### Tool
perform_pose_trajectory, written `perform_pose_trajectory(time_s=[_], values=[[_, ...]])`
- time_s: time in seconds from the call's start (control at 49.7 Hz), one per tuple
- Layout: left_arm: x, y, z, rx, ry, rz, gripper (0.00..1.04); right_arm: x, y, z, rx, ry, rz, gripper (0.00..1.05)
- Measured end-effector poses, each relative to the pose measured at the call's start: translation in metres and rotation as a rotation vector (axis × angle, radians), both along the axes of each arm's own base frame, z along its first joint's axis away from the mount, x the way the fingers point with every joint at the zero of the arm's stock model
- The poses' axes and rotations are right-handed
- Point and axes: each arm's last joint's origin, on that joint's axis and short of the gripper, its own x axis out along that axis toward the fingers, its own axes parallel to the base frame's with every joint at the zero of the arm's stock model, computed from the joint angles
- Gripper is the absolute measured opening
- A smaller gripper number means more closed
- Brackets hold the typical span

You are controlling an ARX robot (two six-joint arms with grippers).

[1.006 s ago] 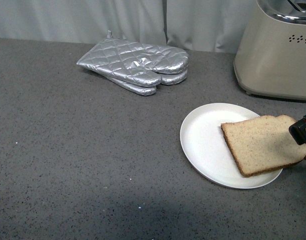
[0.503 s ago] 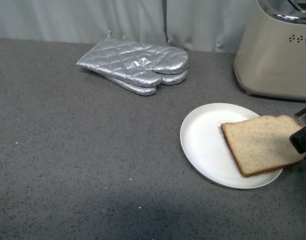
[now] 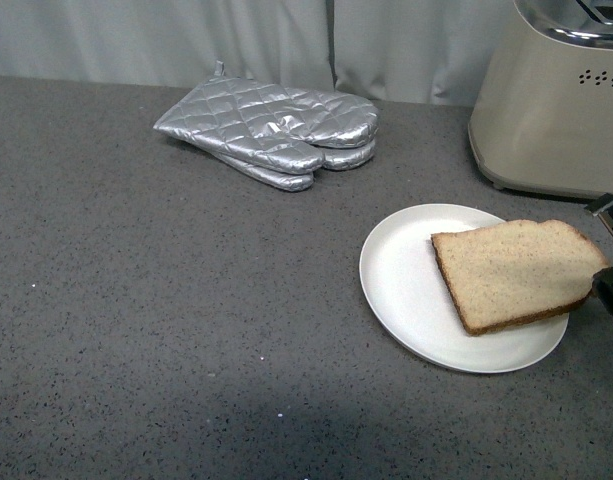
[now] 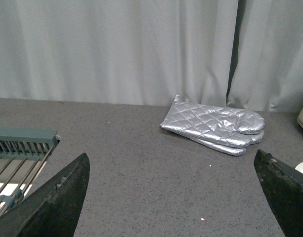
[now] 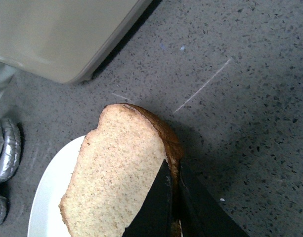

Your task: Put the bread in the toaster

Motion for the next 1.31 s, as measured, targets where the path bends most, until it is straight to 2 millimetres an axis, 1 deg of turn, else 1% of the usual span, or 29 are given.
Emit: perform_pose_trajectory(time_s=[0.181,0.282,0.342,0.543,0.584,0.644,0.765,0.885,0.946,1.026,1.187,1.308], values=[[0.0,0.0,0.0,0.0,0.0,0.0,0.98,0.006,-0.001,0.009,0.009,-0.03,0.001,0.01],[0.0,0.0,0.0,0.0,0.0,0.0,0.98,0.01,-0.003,0.02,0.014,-0.055,-0.008,0.01],[0.0,0.0,0.0,0.0,0.0,0.0,0.98,0.014,-0.004,0.03,0.016,-0.081,-0.011,0.01],[0.0,0.0,0.0,0.0,0.0,0.0,0.98,0.024,-0.002,0.065,0.009,-0.18,0.027,0.01],[0.0,0.0,0.0,0.0,0.0,0.0,0.98,0.025,-0.001,0.074,0.006,-0.207,0.038,0.01],[0.0,0.0,0.0,0.0,0.0,0.0,0.98,0.025,0.0,0.088,0.006,-0.239,0.052,0.01],[0.0,0.0,0.0,0.0,0.0,0.0,0.98,0.024,0.001,0.105,0.006,-0.278,0.063,0.01],[0.0,0.0,0.0,0.0,0.0,0.0,0.98,0.021,0.0,0.132,0.007,-0.334,0.071,0.01],[0.0,0.0,0.0,0.0,0.0,0.0,0.98,0.02,-0.001,0.142,0.006,-0.354,0.068,0.01],[0.0,0.0,0.0,0.0,0.0,0.0,0.98,0.021,-0.004,0.155,0.005,-0.38,0.062,0.01],[0.0,0.0,0.0,0.0,0.0,0.0,0.98,0.025,-0.012,0.191,-0.022,-0.461,0.027,0.01],[0.0,0.0,0.0,0.0,0.0,0.0,0.98,0.03,-0.022,0.217,-0.099,-0.511,-0.062,0.01]])
